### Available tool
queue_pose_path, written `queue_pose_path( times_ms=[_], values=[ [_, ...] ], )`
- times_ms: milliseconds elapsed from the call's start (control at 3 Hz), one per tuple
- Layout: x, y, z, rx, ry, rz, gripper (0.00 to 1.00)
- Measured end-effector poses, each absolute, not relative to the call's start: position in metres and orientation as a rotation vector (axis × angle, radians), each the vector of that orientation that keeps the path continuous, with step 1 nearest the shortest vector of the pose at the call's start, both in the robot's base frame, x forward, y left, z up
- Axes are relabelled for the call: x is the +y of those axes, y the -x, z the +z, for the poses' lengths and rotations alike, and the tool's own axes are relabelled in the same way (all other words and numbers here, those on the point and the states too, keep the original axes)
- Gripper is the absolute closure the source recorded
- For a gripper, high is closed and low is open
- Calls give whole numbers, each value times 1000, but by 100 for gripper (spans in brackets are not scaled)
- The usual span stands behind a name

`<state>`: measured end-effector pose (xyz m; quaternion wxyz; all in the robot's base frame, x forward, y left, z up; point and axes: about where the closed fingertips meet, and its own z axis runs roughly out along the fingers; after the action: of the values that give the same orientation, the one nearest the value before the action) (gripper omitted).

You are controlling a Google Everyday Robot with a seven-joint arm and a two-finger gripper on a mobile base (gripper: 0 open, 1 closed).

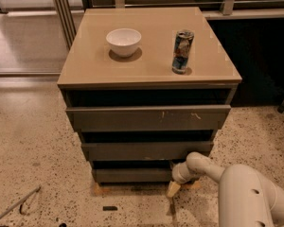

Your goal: Open bottom drawer

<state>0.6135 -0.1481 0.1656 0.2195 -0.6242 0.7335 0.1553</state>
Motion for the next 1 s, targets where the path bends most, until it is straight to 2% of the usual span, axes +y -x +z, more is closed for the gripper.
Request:
queue_pose_path(
  times_ms=[1000],
  values=[
    [-162, -567, 173, 2154, 1715, 647, 0]
  ],
)
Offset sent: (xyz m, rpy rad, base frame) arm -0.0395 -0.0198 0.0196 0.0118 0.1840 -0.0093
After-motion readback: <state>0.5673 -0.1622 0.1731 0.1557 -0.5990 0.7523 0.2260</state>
